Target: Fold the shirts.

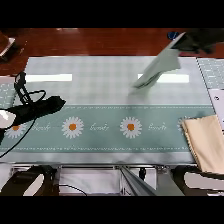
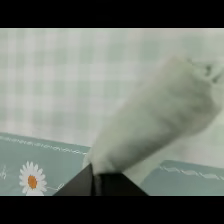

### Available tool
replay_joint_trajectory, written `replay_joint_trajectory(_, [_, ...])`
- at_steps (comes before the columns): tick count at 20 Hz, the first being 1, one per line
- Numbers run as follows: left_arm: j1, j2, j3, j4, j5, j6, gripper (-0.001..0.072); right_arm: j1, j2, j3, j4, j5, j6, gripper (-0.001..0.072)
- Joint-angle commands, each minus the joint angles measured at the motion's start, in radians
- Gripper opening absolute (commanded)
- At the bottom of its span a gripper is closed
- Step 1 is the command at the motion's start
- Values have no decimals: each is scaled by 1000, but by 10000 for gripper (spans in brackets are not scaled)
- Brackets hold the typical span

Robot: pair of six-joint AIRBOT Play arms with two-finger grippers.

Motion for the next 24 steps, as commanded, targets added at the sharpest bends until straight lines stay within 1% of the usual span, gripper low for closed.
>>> replay_joint_trajectory(1, [0,0,-1,-1,1,0,18,-170,98,28,-32,137,69,32])
replay_joint_trajectory(4, [0,0,-1,-1,1,0,18,-308,185,28,-158,274,100,32])
replay_joint_trajectory(6, [-1,0,-1,-1,2,0,17,-381,259,-7,-192,278,111,32])
replay_joint_trajectory(8, [-1,0,-1,-1,10,0,18,-451,343,-90,-217,278,127,32])
replay_joint_trajectory(11, [-1,0,-1,-1,20,0,18,-545,506,-323,-322,279,129,32])
replay_joint_trajectory(13, [-1,0,-1,-1,20,0,18,-612,622,-503,-439,279,137,32])
replay_joint_trajectory(16, [-1,0,-1,-1,20,0,18,-711,773,-710,-702,278,139,32])
replay_joint_trajectory(18, [-1,0,-1,-1,20,0,17,-762,835,-819,-864,278,88,33])
replay_joint_trajectory(19, [0,0,-1,-1,22,0,17,-790,853,-877,-914,277,26,37])
replay_joint_trajectory(20, [-1,0,-1,-1,28,0,18,-816,861,-934,-949,278,8,124])
replay_joint_trajectory(21, [-1,0,-1,-1,39,0,18,-830,866,-979,-946,277,25,304])
replay_joint_trajectory(22, [-1,0,0,-2,45,0,18,-832,864,-1011,-920,277,20,418])
replay_joint_trajectory(23, [0,-1,0,-7,55,0,18,-831,847,-1023,-896,268,6,412])
replay_joint_trajectory(24, [0,-1,1,-7,82,0,39,-831,821,-1016,-895,262,5,412])
